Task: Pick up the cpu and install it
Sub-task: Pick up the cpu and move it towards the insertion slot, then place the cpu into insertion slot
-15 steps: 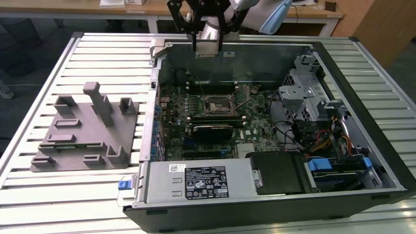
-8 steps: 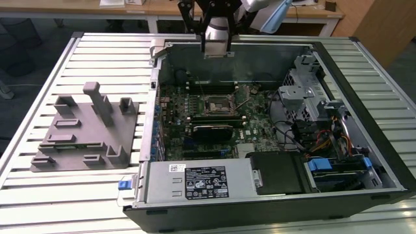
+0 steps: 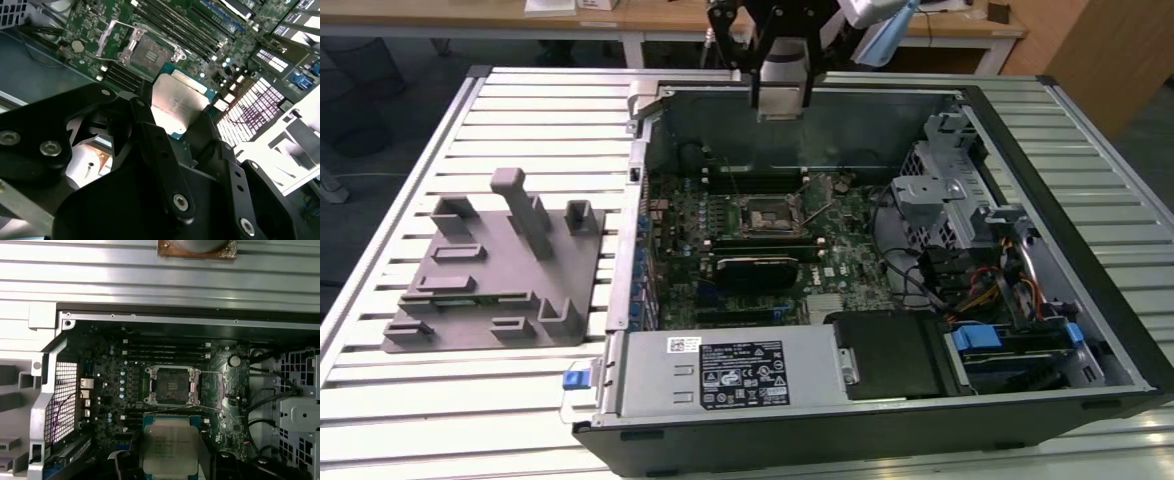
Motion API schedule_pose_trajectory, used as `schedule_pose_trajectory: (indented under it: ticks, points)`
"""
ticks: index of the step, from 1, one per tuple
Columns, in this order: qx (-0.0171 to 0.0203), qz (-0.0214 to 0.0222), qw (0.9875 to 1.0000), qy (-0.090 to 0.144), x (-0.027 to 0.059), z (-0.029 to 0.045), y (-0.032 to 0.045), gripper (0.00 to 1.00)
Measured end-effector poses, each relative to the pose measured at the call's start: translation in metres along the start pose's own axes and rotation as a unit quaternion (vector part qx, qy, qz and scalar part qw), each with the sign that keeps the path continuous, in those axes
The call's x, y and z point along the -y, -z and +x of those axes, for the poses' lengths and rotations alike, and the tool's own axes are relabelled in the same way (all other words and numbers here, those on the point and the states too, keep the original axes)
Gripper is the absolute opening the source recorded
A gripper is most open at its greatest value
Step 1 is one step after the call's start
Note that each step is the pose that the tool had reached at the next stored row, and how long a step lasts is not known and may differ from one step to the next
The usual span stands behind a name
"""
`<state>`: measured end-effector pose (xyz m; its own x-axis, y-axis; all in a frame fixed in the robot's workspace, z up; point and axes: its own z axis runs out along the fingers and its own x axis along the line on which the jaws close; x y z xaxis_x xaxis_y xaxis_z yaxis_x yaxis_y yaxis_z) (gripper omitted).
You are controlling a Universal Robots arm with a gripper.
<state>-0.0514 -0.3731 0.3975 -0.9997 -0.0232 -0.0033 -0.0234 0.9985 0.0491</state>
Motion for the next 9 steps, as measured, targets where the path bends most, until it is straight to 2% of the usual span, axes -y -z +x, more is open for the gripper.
schedule_pose_trajectory:
  ticks: [9]
  points:
    - [0.0000,0.0001,1.0000,0.000,0.0002,-0.0032,-0.0007,0.53]
